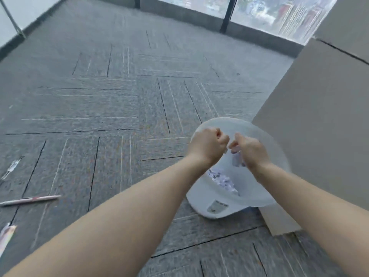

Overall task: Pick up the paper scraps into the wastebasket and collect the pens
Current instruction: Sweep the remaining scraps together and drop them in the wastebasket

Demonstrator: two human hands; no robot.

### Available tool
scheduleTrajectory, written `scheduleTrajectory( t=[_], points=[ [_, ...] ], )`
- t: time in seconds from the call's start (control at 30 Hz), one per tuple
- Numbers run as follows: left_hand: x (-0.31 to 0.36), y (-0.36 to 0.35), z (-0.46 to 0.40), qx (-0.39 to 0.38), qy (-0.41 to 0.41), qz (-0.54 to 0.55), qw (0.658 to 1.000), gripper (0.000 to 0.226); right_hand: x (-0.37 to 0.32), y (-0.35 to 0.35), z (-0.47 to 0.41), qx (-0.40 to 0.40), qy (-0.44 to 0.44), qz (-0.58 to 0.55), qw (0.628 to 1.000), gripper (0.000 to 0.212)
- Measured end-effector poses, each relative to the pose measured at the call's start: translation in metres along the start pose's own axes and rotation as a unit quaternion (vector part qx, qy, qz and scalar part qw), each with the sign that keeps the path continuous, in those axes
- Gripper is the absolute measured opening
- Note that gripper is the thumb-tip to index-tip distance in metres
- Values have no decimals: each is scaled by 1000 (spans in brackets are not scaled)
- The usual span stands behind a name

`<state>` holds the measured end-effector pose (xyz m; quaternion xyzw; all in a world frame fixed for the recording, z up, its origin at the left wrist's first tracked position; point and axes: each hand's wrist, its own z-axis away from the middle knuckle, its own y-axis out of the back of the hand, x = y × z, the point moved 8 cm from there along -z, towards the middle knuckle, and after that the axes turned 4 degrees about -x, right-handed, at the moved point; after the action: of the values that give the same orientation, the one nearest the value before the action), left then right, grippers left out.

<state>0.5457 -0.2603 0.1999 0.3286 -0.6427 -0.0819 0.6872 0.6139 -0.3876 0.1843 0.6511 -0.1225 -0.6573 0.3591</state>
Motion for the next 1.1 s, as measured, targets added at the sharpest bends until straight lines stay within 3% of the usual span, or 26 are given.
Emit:
scheduleTrajectory(
  t=[0.1,0.27,0.33,0.43,0.53,0.6,0.7,0.77,0.83,0.9,1.1],
  points=[
    [10,-23,-10,-66,-10,-19,998,48,22,11,-8,9,-23,-11,1000,53],
    [9,15,1,67,-61,160,983,43,-1,22,-8,87,36,-87,992,37],
    [-7,42,14,89,-78,141,983,36,-32,12,5,83,98,-104,986,32],
    [-52,93,53,92,-84,26,992,32,-86,-34,42,-9,198,-128,972,31],
    [-128,142,115,74,-16,-72,994,25,-118,-124,92,-151,279,-42,947,28],
    [-180,166,171,58,47,-128,989,19,-119,-198,135,-249,333,65,907,26],
    [-256,187,262,53,143,-182,971,16,-96,-299,208,-372,403,207,810,16],
    [-299,189,322,56,197,-205,957,19,-72,-355,249,-420,429,278,750,25],
    [-330,186,376,67,248,-224,940,15,-50,-396,281,-435,428,325,723,37],
    [-348,181,420,72,298,-254,917,14,-33,-423,306,-438,407,340,726,47],
    [-379,159,476,39,412,-282,865,58,-6,-452,343,-425,321,305,789,52]
  ],
)
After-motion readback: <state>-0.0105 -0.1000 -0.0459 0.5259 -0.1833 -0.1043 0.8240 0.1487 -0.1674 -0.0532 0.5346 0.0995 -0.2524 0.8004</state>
